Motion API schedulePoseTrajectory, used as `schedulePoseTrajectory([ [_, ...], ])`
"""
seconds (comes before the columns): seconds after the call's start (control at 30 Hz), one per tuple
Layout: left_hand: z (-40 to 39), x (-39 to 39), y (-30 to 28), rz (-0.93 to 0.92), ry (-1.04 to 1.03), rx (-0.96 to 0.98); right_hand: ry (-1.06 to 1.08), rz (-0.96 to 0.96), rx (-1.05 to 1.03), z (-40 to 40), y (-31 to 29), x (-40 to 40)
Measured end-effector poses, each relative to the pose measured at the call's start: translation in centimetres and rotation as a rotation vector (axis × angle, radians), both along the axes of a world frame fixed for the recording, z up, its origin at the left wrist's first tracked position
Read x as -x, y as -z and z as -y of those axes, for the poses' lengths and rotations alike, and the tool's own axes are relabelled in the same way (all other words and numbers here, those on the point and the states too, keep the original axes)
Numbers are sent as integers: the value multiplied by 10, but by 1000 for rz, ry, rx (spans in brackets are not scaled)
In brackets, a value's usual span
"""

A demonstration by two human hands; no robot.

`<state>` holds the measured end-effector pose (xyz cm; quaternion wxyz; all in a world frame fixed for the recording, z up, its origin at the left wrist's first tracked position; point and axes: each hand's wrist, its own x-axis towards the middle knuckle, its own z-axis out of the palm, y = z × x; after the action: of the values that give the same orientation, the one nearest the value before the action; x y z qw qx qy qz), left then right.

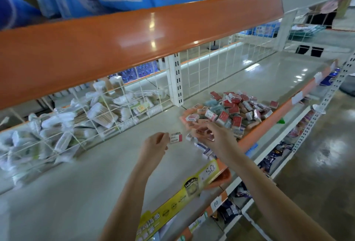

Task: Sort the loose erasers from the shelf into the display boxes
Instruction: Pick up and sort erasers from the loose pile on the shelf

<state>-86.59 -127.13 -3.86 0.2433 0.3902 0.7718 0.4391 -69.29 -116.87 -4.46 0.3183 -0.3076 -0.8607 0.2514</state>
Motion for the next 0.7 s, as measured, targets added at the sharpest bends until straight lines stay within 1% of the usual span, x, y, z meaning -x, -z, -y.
schedulePoseTrajectory([
  [0.1, 33, 4, -11, 142, -70, -67, -96, -24, 40, 19, -3, 14],
  [0.17, 57, 10, -15, 189, -120, -104, -162, -32, 50, 33, -3, 29],
  [0.37, 142, 35, -19, 220, -186, -117, -370, -77, 4, 88, -7, 79],
  [0.47, 188, 46, -21, 211, -271, -120, -491, -127, -17, 121, -10, 105],
  [0.63, 264, 66, -29, 273, -397, -161, -637, -98, -35, 184, -17, 147],
  [0.7, 292, 75, -32, 266, -421, -168, -685, -81, -47, 208, -20, 162],
])
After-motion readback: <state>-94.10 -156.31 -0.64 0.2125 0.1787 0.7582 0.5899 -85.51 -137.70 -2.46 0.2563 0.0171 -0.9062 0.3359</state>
